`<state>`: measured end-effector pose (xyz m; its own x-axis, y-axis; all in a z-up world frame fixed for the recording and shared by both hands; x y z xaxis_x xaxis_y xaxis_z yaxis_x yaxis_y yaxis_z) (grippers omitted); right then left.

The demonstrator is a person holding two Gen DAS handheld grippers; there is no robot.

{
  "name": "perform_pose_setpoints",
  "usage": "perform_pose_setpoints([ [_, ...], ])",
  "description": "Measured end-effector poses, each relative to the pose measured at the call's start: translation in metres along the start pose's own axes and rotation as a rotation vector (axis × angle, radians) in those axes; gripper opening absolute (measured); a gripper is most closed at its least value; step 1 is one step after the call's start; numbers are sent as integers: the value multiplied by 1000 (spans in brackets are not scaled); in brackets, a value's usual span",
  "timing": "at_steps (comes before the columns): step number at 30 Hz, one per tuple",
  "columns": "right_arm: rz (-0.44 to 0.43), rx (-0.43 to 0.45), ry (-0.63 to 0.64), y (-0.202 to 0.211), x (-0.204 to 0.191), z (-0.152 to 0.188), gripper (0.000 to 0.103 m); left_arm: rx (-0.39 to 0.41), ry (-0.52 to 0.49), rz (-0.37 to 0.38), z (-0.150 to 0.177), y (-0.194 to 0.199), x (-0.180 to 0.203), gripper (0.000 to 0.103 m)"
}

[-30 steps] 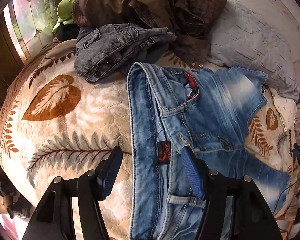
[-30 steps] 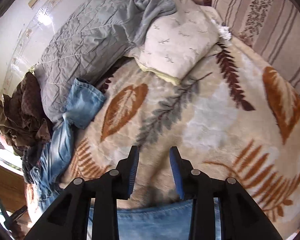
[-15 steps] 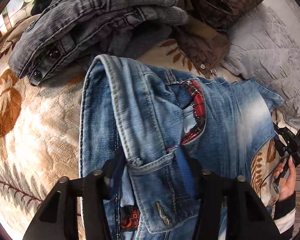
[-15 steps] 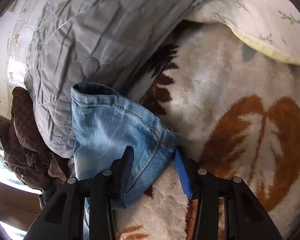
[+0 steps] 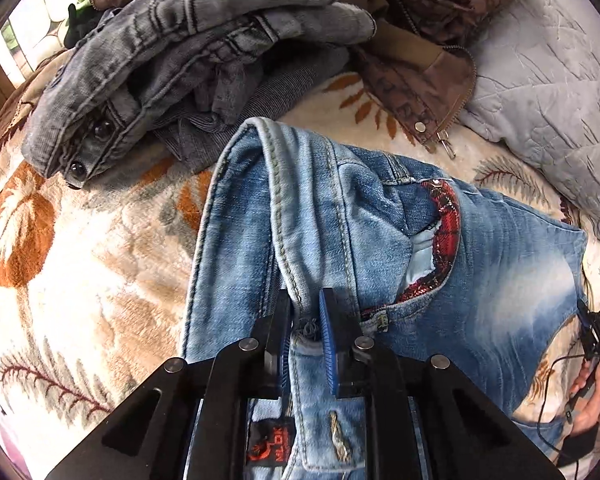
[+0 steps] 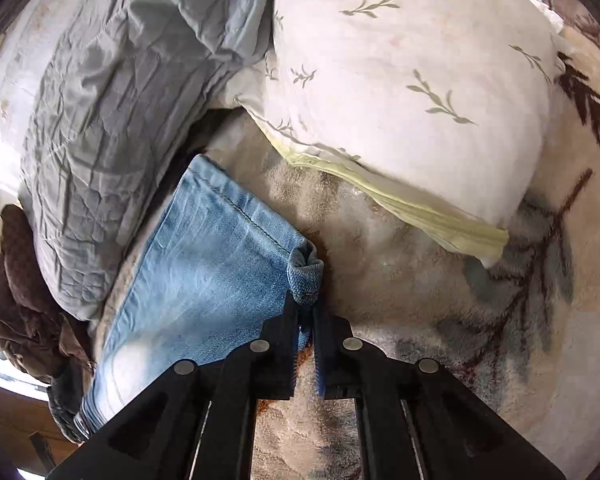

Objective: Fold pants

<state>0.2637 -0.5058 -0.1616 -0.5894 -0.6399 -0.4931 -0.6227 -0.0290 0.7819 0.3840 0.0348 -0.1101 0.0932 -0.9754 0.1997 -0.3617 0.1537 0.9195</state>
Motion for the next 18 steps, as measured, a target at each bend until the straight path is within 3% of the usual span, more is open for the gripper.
perform_pose_setpoints([
  [2, -3, 10, -13, 13, -1, -3, 20, 17, 0, 39, -1, 21, -9, 14],
  [5, -14, 57, 30, 39, -9, -19, 24, 108, 46, 49, -14, 59, -27, 19],
  [6, -18, 73, 47, 47, -11, -25, 29, 133, 71, 62, -20, 66, -31, 24],
  [8, -19, 94, 74, 55, -18, -39, 52, 140, 112, 87, -33, 65, -31, 52],
  [9, -19, 98, 84, 54, -24, -44, 56, 129, 125, 99, -36, 64, -31, 54],
  [14, -31, 30, 155, 11, -59, -64, 57, 1, 127, 133, -45, 18, -9, 54],
  [18, -5, -11, 215, -36, -81, -69, 57, -11, 135, 126, -59, -3, -5, 54],
])
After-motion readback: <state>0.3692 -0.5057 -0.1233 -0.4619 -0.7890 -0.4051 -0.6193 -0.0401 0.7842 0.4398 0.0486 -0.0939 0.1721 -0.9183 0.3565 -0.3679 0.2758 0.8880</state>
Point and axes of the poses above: each gripper's, at about its wrist camera, not at the fingertips, and y roughly against the way its jaws point, x to its right, z to its underside, the point moved 2 cm from there along -y, roughly the way its jaws point, and after that the axes turned 5 degrees about x, right-handed, at the moved point
